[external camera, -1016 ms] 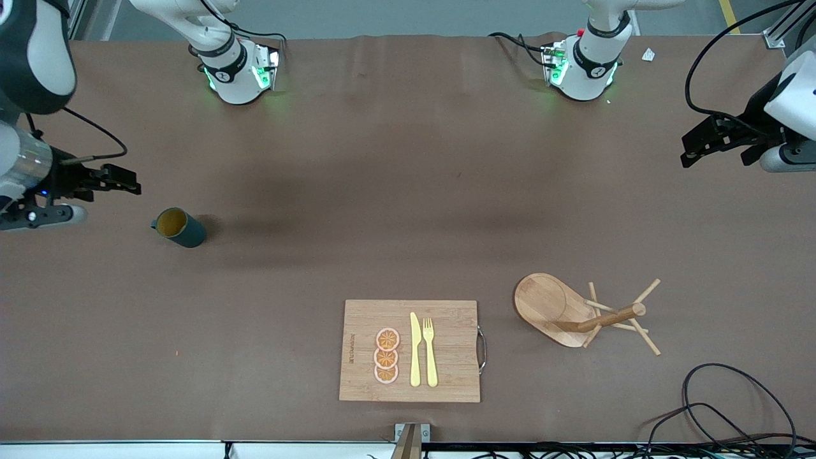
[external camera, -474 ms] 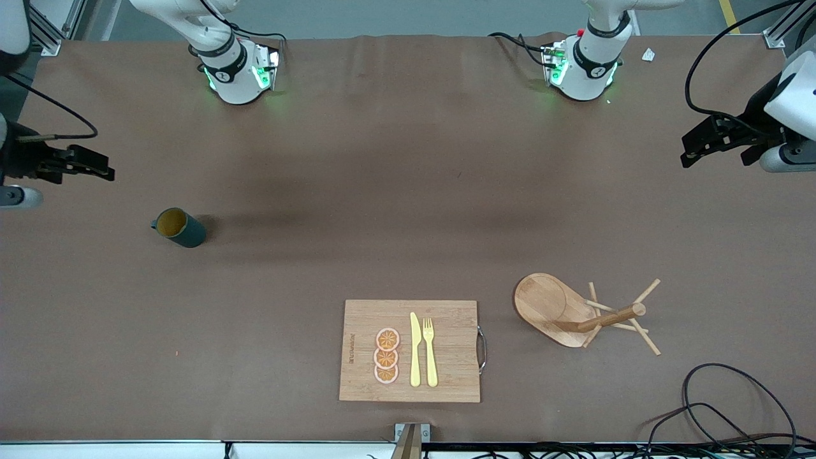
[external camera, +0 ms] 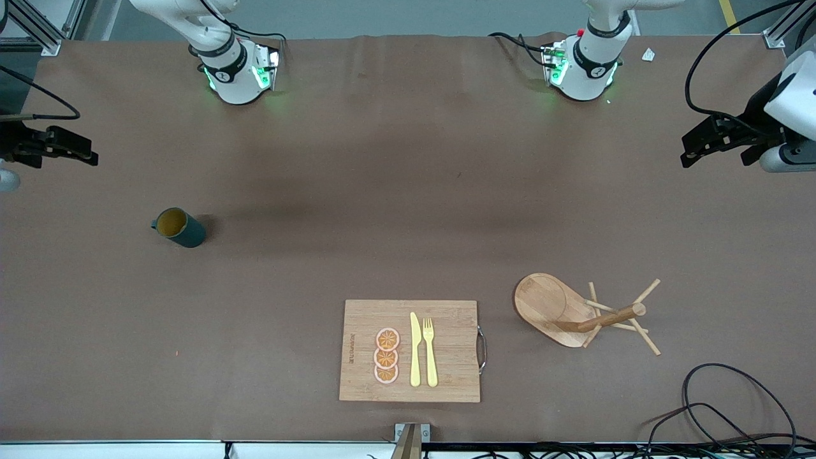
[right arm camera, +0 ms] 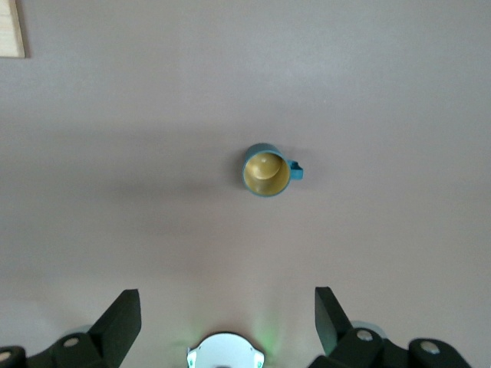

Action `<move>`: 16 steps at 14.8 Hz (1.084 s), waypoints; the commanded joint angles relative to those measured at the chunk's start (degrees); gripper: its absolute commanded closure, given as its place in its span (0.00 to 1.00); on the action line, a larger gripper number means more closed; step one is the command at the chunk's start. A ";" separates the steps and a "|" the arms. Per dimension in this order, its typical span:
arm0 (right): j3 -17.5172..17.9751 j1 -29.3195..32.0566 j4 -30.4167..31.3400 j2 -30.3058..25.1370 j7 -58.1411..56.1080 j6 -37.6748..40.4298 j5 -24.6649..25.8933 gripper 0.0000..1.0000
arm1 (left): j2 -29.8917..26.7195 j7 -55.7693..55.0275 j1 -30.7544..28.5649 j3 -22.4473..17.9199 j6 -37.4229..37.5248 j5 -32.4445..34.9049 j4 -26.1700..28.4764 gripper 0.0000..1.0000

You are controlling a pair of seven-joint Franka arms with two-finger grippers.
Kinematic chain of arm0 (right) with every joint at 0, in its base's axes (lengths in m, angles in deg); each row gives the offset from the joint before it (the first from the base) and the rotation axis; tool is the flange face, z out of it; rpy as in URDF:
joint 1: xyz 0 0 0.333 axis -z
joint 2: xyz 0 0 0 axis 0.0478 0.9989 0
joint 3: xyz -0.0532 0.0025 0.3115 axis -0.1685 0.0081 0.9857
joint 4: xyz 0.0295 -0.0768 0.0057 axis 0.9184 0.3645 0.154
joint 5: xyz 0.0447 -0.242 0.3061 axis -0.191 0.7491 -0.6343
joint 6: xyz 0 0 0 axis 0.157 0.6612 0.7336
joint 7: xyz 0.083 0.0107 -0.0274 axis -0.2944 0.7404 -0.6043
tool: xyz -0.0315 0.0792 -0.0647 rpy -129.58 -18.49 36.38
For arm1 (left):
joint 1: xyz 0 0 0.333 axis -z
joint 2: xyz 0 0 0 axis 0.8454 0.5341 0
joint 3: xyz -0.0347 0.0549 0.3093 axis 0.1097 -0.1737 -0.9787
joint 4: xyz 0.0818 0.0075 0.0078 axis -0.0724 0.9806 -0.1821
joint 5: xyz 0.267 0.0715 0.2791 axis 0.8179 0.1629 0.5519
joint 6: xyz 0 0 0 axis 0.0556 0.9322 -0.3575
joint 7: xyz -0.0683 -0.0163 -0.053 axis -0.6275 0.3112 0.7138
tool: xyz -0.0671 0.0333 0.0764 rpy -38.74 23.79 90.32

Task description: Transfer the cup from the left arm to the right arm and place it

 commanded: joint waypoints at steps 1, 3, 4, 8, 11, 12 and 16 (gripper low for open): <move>-0.02 -0.28 0.20 -2.56 1.08 1.23 -0.07 0.00 | -0.12 0.16 0.24 -0.07 0.34 0.77 -0.28 0.00; -0.02 -0.28 1.34 -4.58 1.08 0.97 -0.07 0.00 | -0.03 0.16 0.16 -0.07 0.34 0.77 -0.28 0.00; -0.02 -0.28 2.04 -5.37 1.08 0.53 -0.07 0.00 | -0.11 0.16 0.16 -0.07 0.34 0.69 -0.28 0.00; -0.11 -0.19 2.14 -6.87 1.16 0.44 -0.15 0.00 | -0.03 0.07 0.16 -0.07 0.34 0.60 -0.37 0.00; -0.55 0.51 3.02 -7.75 1.52 0.27 -2.43 0.00 | -0.03 0.07 0.16 -0.07 0.34 0.77 -0.37 0.00; -0.55 0.77 3.02 -7.75 1.52 0.09 -2.53 0.00 | -0.03 0.07 0.16 -0.07 0.34 0.69 -0.37 0.00; -0.72 1.04 2.93 -7.75 1.60 -0.09 -2.53 0.00 | 0.24 0.07 0.16 -0.07 0.34 0.68 -0.37 0.00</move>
